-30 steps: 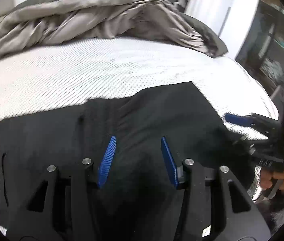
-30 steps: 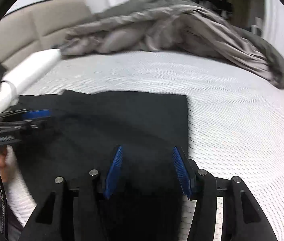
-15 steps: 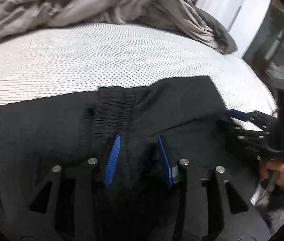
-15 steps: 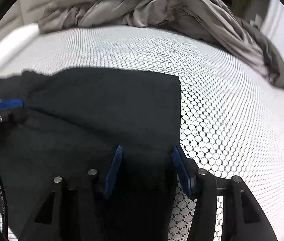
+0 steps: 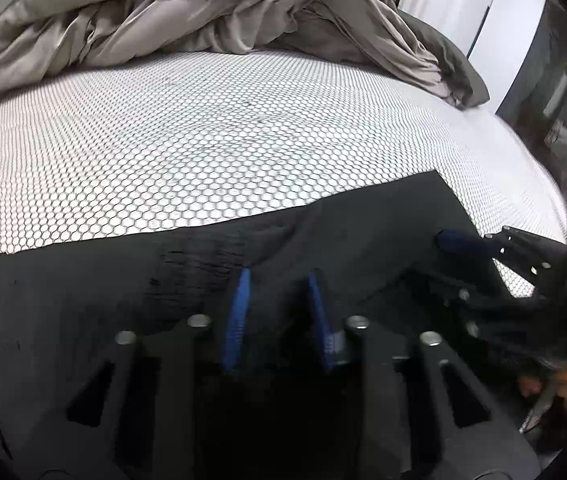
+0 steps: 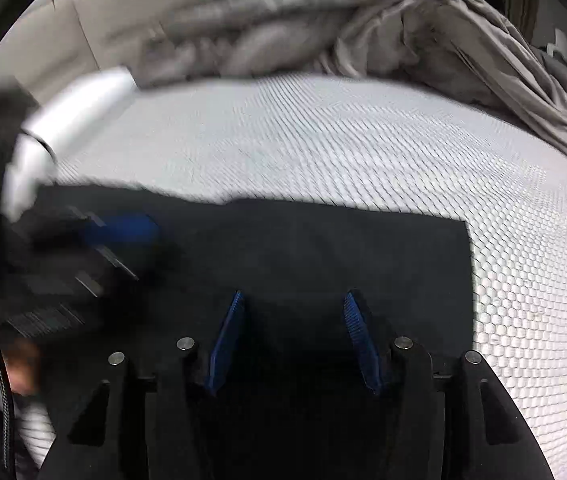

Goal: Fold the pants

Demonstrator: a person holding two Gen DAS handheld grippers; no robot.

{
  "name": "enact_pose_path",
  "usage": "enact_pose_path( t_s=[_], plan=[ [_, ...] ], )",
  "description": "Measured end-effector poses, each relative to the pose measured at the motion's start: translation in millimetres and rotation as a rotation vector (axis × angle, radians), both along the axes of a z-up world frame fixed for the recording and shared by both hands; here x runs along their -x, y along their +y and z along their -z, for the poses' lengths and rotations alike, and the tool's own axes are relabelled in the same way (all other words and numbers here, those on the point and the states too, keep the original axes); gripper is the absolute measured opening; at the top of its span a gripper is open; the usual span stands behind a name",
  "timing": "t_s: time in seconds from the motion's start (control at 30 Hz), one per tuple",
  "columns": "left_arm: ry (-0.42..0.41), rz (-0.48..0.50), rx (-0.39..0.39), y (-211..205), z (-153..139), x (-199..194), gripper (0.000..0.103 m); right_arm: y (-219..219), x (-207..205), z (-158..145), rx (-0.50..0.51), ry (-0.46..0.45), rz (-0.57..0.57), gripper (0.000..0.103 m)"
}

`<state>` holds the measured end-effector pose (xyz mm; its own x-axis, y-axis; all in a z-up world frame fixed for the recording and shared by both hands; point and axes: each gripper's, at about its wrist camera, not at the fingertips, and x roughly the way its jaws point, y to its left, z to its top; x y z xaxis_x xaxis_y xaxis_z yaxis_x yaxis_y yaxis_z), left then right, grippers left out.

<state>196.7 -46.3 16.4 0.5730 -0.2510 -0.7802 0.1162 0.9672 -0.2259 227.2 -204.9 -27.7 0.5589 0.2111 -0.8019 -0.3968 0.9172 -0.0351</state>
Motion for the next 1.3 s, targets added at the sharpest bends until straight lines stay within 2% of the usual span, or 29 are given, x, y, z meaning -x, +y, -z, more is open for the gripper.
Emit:
enact_pose_path(
  t_s=[0.03,0.13,0.2,0.27,0.33,0.43,0.5,0.6,0.67,0.7,0.73,0.83,0.9,1.03,1.1,1.17,1.23,1.27,1.3],
  plan=[
    [-0.006,-0.005,-0.007,3,0,1,0.017,-5,-2,6,0.068,-0.018,0.033,0.053],
    [-0.021,-0.024,-0.028,11,-3,4,0.017,-26,-8,3,0.044,0.0,0.097,0.053],
    [-0.015,-0.042,-0.009,15,-4,8,0.017,-33,-5,0,0.079,-0.028,0.129,0.053],
    [-0.029,-0.052,-0.05,12,-9,12,0.017,-38,0,-4,0.113,-0.05,0.158,0.053],
    [-0.073,-0.056,-0.078,8,-21,18,0.018,-45,-4,-12,0.069,-0.065,0.161,0.053],
    [-0.125,-0.045,-0.017,3,-35,20,0.026,-36,0,-28,-0.02,-0.107,0.105,0.053],
    [-0.111,-0.041,-0.013,-5,-31,14,0.028,-20,-2,-30,-0.052,-0.123,0.073,0.053],
    [-0.055,-0.059,-0.069,-13,-7,-3,0.028,7,-19,-16,-0.106,-0.079,0.049,0.053],
    [-0.025,-0.077,-0.011,-2,4,-9,0.026,19,-35,4,-0.058,-0.029,0.052,0.053],
    [-0.024,-0.089,0.034,7,3,-8,0.021,22,-39,9,-0.016,-0.019,0.063,0.053],
    [-0.026,-0.098,0.04,11,2,-8,0.021,20,-43,13,0.04,-0.03,0.087,0.053],
    [-0.04,-0.112,0.007,20,-2,-1,0.019,-9,-50,10,0.078,-0.042,0.199,0.053],
    [-0.05,-0.166,-0.067,28,-9,7,0.02,-34,-51,6,0.078,-0.036,0.268,0.053],
    [-0.084,-0.155,-0.012,43,-26,29,0.02,-71,-30,-20,-0.023,-0.055,0.305,0.053],
    [-0.109,-0.117,-0.003,34,-34,47,0.024,-68,-8,-31,-0.092,-0.072,0.264,0.053],
    [-0.106,-0.046,0.029,17,-34,61,0.031,-46,21,-33,-0.131,-0.065,0.126,0.053],
    [-0.046,0.088,0.16,-2,-24,69,0.034,-20,34,-26,-0.145,-0.032,0.016,0.053],
    [-0.016,0.127,0.17,-9,-17,69,0.034,-8,39,-17,-0.16,0.011,-0.032,0.054],
    [-0.005,0.13,0.132,-13,-12,70,0.034,1,40,-8,-0.171,0.058,-0.067,0.054]
  ],
)
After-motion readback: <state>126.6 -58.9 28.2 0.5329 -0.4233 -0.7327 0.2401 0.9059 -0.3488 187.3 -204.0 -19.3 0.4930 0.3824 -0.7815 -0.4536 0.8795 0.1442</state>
